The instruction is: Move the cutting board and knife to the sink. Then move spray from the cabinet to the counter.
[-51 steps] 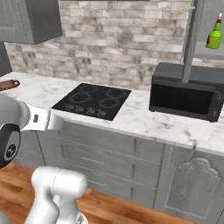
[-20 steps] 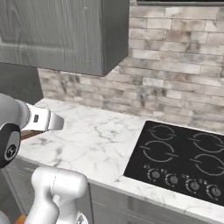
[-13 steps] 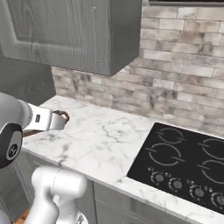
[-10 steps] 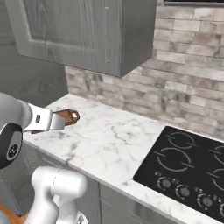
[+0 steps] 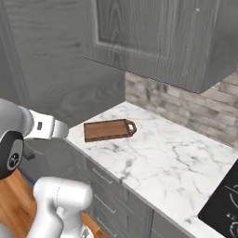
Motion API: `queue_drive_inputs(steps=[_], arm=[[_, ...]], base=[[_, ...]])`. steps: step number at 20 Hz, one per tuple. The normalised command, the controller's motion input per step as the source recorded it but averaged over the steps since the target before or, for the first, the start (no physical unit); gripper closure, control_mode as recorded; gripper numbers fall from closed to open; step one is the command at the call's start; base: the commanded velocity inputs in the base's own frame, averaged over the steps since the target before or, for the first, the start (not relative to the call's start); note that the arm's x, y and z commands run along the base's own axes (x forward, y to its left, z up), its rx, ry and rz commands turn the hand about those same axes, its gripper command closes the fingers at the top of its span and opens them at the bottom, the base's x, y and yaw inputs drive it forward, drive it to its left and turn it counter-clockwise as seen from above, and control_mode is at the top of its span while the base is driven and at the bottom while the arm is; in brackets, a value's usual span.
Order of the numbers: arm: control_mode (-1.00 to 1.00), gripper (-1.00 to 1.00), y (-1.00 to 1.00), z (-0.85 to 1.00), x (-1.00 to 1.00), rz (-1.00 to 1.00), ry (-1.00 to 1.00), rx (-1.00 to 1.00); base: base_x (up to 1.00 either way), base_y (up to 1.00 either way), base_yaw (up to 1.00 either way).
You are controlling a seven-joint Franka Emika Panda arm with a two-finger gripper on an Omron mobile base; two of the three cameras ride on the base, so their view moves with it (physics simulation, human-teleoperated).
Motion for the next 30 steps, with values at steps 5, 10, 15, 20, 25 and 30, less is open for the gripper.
queue_drive_inputs(steps=[5,10,15,20,25,30], arm=[[1.00,-1.00,0.00,0.00,0.00,0.00,0.00,0.00],[1.00,-1.00,0.00,0.00,0.00,0.00,0.00,0.00],[1.00,-1.00,0.00,0.00,0.00,0.00,0.00,0.00],[1.00,-1.00,0.00,0.00,0.00,0.00,0.00,0.00],[1.00,-1.00,0.00,0.00,0.00,0.00,0.00,0.00],[1.00,-1.00,0.00,0.00,0.00,0.00,0.00,0.00]], base=[[0.00,-0.43,0.09],[0.30,-0.71,0.09],[0.93,0.06,0.20],[0.99,0.03,0.16],[0.97,0.46,-0.33],[0.69,0.44,-0.26]])
